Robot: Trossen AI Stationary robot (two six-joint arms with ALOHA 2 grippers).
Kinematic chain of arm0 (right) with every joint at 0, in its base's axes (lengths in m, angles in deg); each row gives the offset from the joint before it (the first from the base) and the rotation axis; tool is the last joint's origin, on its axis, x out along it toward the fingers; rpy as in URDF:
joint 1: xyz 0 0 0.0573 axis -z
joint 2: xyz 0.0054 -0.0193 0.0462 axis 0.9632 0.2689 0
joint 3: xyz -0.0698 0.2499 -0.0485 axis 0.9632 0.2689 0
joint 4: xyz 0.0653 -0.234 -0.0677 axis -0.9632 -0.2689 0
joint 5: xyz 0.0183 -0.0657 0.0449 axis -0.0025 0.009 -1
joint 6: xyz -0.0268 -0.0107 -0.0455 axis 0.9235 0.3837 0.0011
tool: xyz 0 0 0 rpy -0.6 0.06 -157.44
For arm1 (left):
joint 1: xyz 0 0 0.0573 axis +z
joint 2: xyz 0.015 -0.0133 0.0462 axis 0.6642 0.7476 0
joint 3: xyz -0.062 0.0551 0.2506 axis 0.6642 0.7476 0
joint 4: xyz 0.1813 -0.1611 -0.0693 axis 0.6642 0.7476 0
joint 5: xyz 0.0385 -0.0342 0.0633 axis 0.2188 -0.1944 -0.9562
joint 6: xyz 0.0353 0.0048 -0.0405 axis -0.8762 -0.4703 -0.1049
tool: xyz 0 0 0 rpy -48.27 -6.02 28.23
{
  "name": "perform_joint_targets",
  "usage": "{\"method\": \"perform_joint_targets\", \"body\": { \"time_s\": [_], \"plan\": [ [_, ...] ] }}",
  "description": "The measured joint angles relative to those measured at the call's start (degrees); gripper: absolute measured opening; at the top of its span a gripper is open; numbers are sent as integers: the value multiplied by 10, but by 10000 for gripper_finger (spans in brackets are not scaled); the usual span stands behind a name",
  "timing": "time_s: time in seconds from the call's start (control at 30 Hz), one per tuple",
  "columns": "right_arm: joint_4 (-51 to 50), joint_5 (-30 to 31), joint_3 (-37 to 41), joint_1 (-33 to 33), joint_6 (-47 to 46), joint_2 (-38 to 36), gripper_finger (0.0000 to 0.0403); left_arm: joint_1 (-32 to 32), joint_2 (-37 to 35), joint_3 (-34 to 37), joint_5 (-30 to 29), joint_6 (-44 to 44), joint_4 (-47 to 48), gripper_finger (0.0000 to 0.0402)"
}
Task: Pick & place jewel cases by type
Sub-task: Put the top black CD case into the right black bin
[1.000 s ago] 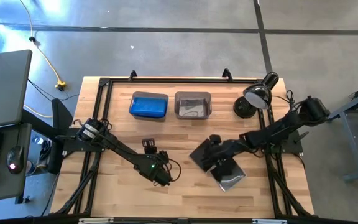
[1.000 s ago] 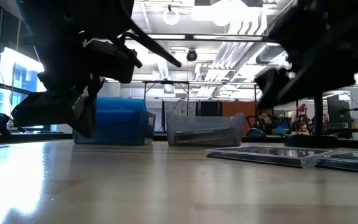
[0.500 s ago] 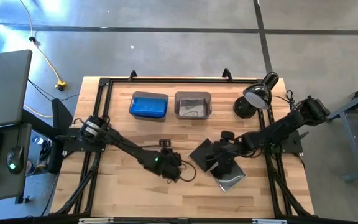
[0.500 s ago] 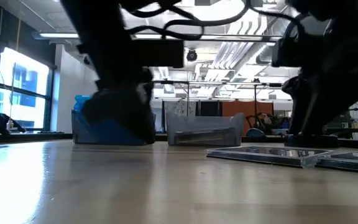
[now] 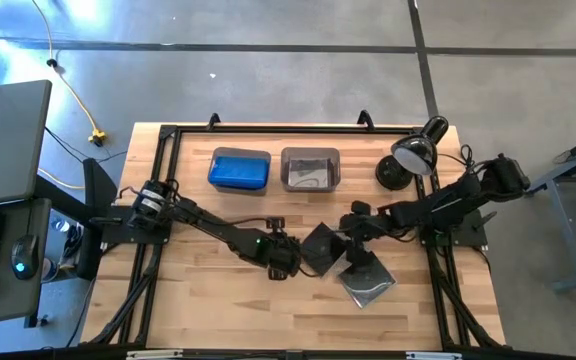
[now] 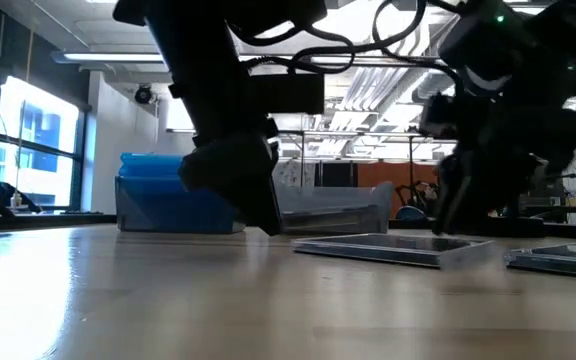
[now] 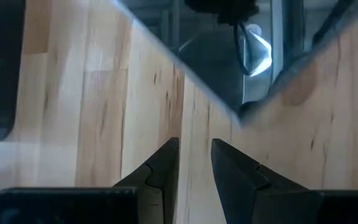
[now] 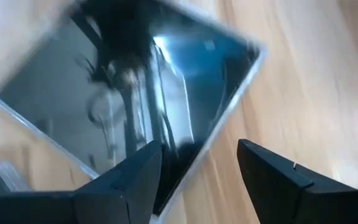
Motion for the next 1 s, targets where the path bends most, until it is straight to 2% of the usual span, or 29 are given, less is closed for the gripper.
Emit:
{"method": "perform_joint_targets", "body": {
  "time_s": [0.2, 0.33, 0.47, 0.63, 0.73, 0.9, 1.0],
  "plan": [
    [125, -1, 0, 23, 120, 0, 208, -2, 0, 0, 11, -38, -8, 90],
    [168, 11, -1, 20, 119, -2, 208, -2, 0, 0, 10, -63, 0, 90],
    [133, -21, -1, -10, 52, -3, 208, 10, 0, 0, 18, -93, -10, 90],
    [47, -27, -1, -78, 1, -3, 208, 42, 0, 0, 82, -87, -9, 90],
    [33, -1, -1, -118, -22, -3, 208, 54, 0, 0, 110, -104, -10, 90],
    [14, 105, -1, -153, -25, -3, 208, 58, 0, 0, 126, -163, -9, 90],
    [-6, 103, -1, -139, -82, -3, 208, 58, 0, 0, 128, -185, -15, 90]
  ]
}}
